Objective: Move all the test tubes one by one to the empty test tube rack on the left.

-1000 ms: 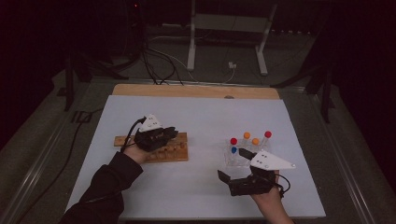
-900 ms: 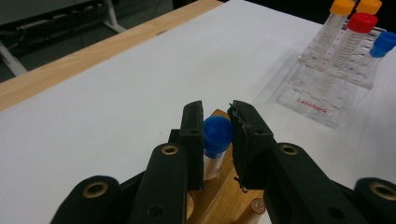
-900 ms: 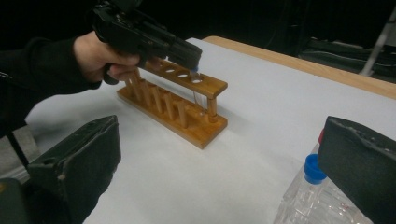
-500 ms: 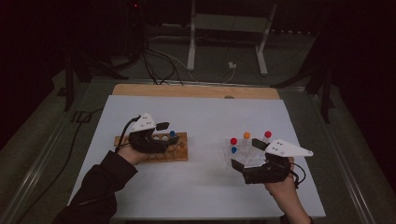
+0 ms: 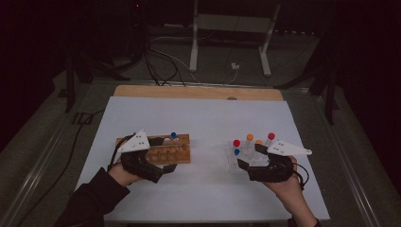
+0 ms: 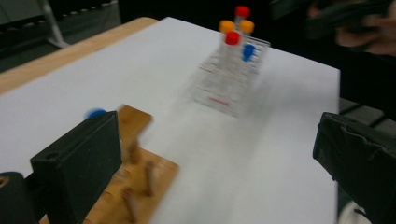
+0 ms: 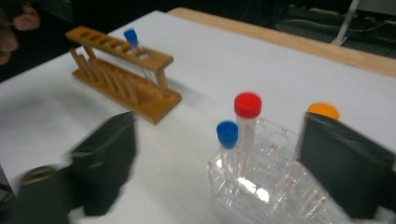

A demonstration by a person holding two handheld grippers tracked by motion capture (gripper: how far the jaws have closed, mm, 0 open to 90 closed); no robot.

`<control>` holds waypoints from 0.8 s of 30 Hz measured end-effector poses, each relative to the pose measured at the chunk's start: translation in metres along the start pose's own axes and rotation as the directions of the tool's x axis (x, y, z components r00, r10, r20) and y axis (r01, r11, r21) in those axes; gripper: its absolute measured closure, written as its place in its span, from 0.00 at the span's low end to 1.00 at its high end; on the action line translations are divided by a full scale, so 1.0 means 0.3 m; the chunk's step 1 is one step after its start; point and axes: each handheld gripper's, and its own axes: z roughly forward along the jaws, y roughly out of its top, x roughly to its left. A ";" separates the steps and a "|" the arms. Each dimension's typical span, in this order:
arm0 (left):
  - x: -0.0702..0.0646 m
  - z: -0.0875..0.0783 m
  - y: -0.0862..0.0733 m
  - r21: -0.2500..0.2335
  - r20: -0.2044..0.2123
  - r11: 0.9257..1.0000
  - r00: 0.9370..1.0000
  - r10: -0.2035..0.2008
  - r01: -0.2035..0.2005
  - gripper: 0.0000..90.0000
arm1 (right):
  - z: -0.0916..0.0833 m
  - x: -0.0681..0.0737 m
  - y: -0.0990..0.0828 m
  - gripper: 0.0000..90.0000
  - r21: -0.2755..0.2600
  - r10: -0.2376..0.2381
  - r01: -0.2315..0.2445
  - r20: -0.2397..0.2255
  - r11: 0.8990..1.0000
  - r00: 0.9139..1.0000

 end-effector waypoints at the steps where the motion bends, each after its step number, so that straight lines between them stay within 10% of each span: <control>1: -0.009 -0.001 -0.011 0.001 0.006 1.000 1.000 -0.001 0.001 0.02 | 0.008 -0.002 -0.007 0.22 0.012 0.002 -0.002 -0.001 1.000 1.000; 12: -0.076 0.005 -0.085 0.013 0.052 1.000 0.999 -0.009 0.009 0.02 | 0.088 -0.019 -0.063 0.59 0.153 -0.028 0.020 0.054 0.988 0.998; 24: -0.071 0.010 -0.109 0.021 0.050 1.000 0.999 -0.016 0.015 0.02 | 0.160 -0.026 -0.067 0.79 0.184 -0.033 0.022 0.057 0.983 0.998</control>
